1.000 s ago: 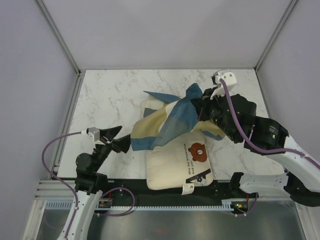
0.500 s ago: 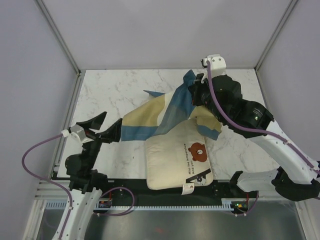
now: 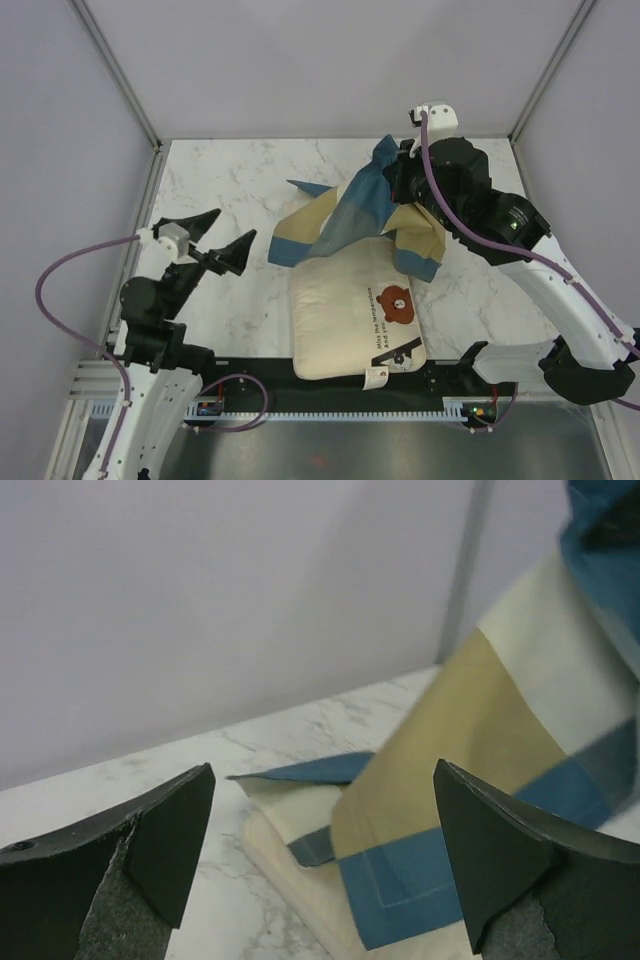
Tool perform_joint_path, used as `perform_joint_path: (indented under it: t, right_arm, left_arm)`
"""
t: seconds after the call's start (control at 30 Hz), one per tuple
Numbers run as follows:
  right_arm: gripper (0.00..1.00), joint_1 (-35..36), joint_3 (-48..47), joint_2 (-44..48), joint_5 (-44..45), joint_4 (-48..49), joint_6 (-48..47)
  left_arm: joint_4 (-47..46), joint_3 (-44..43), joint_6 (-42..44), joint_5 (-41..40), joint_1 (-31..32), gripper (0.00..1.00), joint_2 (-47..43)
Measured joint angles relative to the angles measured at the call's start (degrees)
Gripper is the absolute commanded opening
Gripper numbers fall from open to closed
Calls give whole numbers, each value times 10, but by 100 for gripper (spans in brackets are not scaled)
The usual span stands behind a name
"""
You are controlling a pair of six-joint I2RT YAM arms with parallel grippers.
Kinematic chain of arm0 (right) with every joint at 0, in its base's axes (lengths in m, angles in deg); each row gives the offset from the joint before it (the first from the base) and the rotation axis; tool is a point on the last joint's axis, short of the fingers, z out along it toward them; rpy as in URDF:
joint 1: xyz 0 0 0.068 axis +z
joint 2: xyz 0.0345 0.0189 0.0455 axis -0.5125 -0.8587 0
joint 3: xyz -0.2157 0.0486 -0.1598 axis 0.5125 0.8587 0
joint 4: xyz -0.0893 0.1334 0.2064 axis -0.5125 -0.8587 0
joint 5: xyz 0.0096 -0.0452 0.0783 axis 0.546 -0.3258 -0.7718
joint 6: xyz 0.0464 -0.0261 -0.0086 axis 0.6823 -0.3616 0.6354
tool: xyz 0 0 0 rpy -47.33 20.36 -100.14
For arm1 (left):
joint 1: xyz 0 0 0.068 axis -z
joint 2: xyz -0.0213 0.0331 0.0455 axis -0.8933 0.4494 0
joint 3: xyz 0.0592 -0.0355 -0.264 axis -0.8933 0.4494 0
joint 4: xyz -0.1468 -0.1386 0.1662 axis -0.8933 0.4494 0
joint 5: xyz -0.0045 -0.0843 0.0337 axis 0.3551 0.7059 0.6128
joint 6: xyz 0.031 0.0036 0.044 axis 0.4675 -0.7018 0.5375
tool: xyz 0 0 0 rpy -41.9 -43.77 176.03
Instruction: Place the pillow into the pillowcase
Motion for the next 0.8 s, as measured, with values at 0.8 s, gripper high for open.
perform_joint_path:
  t: [0.8]
  right_arm:
    - [0, -42, -86, -61, -89, -7, 2]
  left_arm:
    - [136, -128, 184, 315, 176, 93, 221]
